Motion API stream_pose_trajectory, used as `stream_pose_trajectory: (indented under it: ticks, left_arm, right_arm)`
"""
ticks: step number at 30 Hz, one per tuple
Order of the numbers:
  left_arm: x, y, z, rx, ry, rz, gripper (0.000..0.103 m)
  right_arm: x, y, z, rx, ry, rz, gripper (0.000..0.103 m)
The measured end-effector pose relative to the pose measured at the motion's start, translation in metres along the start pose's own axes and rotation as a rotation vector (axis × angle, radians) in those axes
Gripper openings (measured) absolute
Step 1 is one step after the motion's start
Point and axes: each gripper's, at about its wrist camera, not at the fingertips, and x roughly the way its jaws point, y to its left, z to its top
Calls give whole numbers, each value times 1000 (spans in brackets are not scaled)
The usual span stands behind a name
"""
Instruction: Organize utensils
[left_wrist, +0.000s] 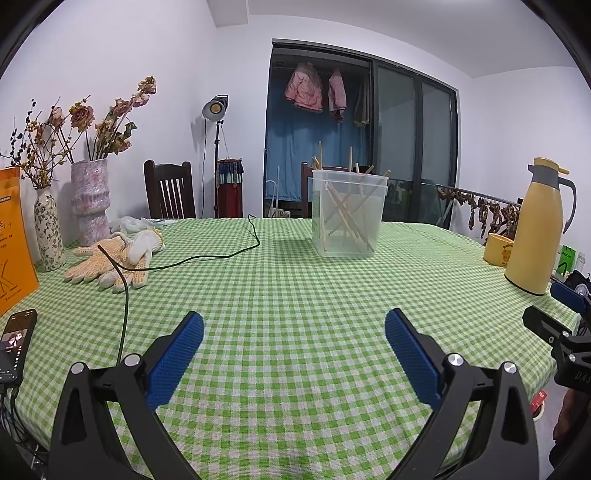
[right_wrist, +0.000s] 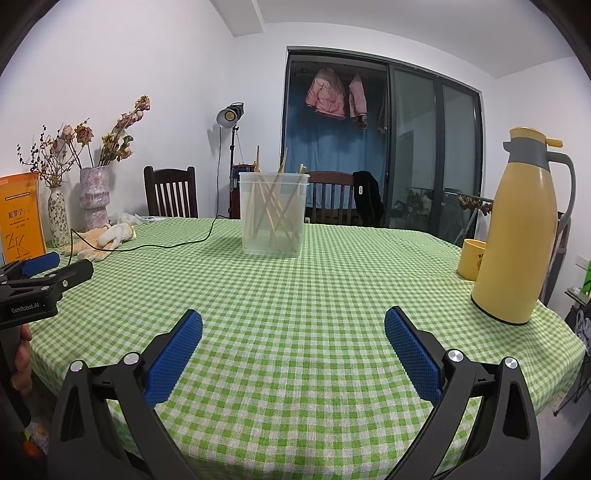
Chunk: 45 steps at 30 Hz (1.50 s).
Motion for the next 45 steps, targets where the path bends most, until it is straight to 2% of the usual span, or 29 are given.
stream_pose_trajectory:
  ticks: [10, 38, 45]
  left_arm:
    - [-1, -5, 1, 34, -4, 13, 95]
    - [0, -4, 1, 36, -15, 41, 95]
    - [0, -2, -1, 25, -4, 13, 95]
  right_arm:
    - [2, 0, -2, 2, 12, -5, 95]
    - [4, 1, -3, 5, 14, -3, 95]
    - [5, 0, -4, 9, 18, -2, 95]
